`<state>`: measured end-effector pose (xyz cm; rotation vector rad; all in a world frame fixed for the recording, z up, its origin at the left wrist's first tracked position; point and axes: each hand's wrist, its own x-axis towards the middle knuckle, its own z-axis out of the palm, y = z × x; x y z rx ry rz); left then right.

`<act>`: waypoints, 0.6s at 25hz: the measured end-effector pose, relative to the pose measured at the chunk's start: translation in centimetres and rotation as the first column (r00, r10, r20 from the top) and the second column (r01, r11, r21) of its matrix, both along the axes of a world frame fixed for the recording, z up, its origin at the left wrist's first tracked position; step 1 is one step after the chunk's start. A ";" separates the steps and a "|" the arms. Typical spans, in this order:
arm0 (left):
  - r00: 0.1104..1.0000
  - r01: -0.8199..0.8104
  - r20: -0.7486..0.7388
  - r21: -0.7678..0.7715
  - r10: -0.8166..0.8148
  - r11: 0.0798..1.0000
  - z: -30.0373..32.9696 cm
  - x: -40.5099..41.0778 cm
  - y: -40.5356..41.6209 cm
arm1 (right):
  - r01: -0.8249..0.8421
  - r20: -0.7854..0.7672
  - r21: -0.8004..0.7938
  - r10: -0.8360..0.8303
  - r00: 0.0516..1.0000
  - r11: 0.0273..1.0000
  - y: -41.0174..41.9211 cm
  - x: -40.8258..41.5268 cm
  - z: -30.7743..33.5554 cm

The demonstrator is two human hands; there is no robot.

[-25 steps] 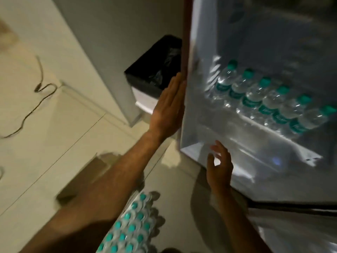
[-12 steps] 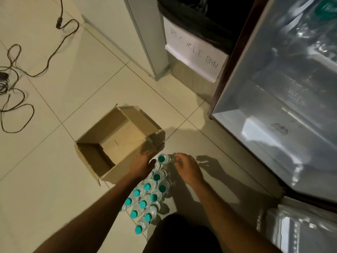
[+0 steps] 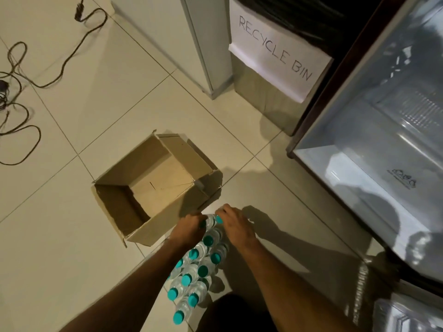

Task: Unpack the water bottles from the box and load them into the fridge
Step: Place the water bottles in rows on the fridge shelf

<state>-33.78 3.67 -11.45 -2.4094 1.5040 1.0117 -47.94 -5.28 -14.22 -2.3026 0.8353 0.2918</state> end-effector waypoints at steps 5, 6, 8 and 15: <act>1.000 0.015 -0.016 -0.082 -0.016 0.996 2.0 -0.1 -1.8 | 0.132 0.119 -0.048 -0.125 0.985 0.990 -0.2 -2.4 0.9; 0.999 0.045 -0.018 -0.127 -0.047 0.991 3.1 -0.2 -2.4 | 0.218 0.155 -0.019 -0.213 0.965 0.976 -0.3 -3.3 1.8; 0.991 0.130 -0.010 -0.232 -0.136 0.964 6.1 -0.5 -4.1 | 0.372 0.196 0.073 -0.379 0.904 0.925 -0.9 -5.6 4.3; 0.832 0.508 0.102 -0.532 -0.545 0.677 19.7 -3.6 -13.3 | 0.661 0.448 0.249 -0.689 0.569 0.708 -6.4 -14.1 19.1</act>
